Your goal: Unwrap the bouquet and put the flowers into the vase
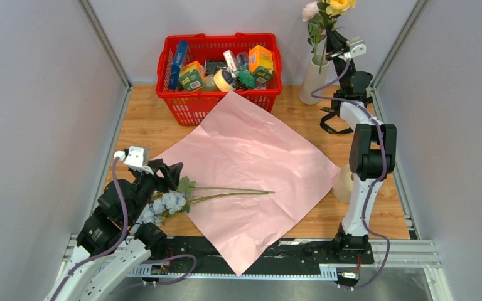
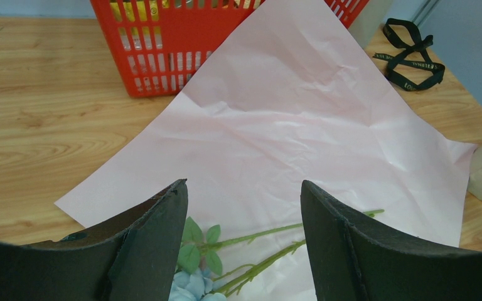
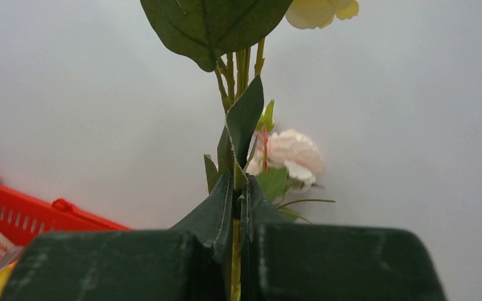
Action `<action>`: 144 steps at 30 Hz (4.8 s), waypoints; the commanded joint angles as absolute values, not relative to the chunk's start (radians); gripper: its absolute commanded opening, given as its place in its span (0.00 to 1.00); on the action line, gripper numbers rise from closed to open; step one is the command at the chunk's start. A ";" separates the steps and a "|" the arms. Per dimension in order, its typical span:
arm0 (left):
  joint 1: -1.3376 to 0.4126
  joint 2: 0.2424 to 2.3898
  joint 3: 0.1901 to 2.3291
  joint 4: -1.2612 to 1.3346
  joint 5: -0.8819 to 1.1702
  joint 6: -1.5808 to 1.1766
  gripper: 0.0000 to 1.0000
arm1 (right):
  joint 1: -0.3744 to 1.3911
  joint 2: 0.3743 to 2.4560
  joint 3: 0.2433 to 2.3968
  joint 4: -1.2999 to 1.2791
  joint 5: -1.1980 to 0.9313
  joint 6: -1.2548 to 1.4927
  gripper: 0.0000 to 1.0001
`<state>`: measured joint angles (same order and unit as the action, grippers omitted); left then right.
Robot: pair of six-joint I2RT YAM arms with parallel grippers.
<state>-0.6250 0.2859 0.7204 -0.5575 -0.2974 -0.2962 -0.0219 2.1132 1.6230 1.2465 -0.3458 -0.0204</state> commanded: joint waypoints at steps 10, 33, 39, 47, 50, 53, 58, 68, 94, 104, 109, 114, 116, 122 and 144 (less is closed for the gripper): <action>-0.623 0.322 0.718 -0.529 -0.290 -0.285 0.74 | -0.040 2.232 1.947 1.462 -0.387 0.028 0.00; -0.621 0.288 0.715 -0.525 -0.284 -0.285 0.74 | -0.035 2.220 1.692 1.083 -0.195 0.040 0.05; -0.621 0.278 0.715 -0.520 -0.279 -0.284 0.74 | -0.021 2.166 1.724 0.735 -0.086 0.017 0.17; -0.621 0.276 0.713 -0.522 -0.288 -0.284 0.74 | -0.012 2.036 1.618 0.701 -0.081 0.005 0.62; -0.621 0.281 0.715 -0.520 -0.291 -0.281 0.75 | -0.012 1.970 1.602 0.619 -0.098 0.006 0.71; -0.624 0.288 0.713 -0.520 -0.298 -0.279 0.75 | -0.012 1.886 1.557 0.531 -0.117 0.006 0.75; -0.621 0.322 0.713 -0.523 -0.319 -0.265 0.75 | 0.024 1.728 1.445 0.381 -0.074 -0.041 0.80; -0.621 0.405 0.719 -0.532 -0.310 -0.267 0.77 | 0.089 1.349 1.210 0.056 -0.126 0.101 1.00; -0.621 0.414 0.723 -0.541 -0.328 -0.278 0.75 | 0.712 1.491 0.914 -0.009 -0.422 0.215 0.55; -0.621 0.410 0.724 -0.543 -0.328 -0.279 0.75 | 0.862 1.695 1.037 0.080 -0.462 0.100 0.49; -0.621 0.411 0.726 -0.545 -0.328 -0.281 0.75 | 0.890 1.796 1.121 0.078 -0.459 0.081 0.42; -0.621 0.408 0.726 -0.548 -0.333 -0.281 0.75 | 0.902 1.861 1.172 0.077 -0.466 0.080 0.40; -0.621 0.407 0.727 -0.546 -0.333 -0.281 0.75 | 0.910 1.885 1.195 0.075 -0.460 0.075 0.39; -0.621 0.405 0.724 -0.546 -0.336 -0.281 0.75 | 0.930 1.942 1.230 0.066 -0.445 0.049 0.37; -0.621 0.405 0.724 -0.546 -0.333 -0.281 0.75 | 1.025 2.079 1.336 0.005 -0.302 -0.054 0.32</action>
